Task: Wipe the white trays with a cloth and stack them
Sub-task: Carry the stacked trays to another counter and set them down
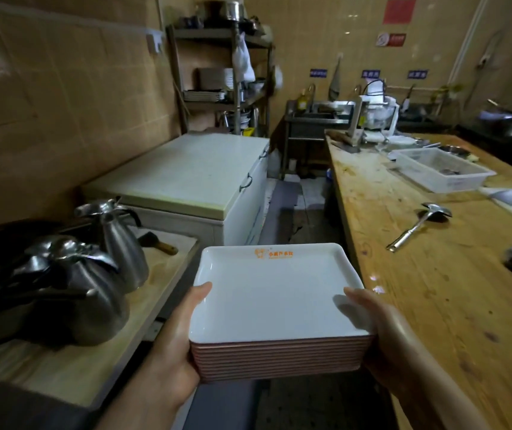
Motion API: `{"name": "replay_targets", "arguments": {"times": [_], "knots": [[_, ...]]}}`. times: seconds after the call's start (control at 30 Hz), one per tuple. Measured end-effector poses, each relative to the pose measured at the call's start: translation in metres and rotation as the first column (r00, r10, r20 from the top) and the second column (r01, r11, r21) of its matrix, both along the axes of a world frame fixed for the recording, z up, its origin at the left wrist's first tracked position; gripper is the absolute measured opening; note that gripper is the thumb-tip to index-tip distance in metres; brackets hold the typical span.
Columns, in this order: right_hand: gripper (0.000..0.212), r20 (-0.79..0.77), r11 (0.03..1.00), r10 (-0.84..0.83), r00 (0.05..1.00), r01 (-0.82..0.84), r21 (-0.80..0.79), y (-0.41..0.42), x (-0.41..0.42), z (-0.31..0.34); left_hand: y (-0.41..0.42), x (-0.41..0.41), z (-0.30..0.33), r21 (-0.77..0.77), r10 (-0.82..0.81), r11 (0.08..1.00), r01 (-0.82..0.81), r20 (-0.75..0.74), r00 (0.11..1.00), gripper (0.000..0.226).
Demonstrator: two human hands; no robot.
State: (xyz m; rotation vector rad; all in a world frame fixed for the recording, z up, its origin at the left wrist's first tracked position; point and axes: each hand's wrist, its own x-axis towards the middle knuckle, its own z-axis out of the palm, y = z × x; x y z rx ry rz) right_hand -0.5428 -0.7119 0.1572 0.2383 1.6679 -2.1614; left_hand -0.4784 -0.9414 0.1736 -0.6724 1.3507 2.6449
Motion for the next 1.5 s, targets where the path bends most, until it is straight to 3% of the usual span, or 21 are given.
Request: {"name": "replay_targets", "arguments": {"times": [0.43,0.97,1.5], "knots": [[0.037,0.026,0.987,-0.16,0.987,0.16,-0.001,-0.028,-0.237,-0.002,-0.031,-0.269,0.002,0.036,-0.096,0.995,0.098,-0.052,0.994,0.038],[0.031,0.07,0.993,-0.102,0.992,0.106,-0.051,-0.02,-0.579,0.02,-0.024,-0.599,0.013,0.026,-0.106,0.994,0.106,-0.012,0.994,0.031],[0.03,0.089,0.966,-0.252,0.964,0.255,-0.031,-0.062,-0.893,0.031,-0.067,-0.943,0.014,0.065,-0.227,0.971,0.229,-0.037,0.973,0.03]]}}
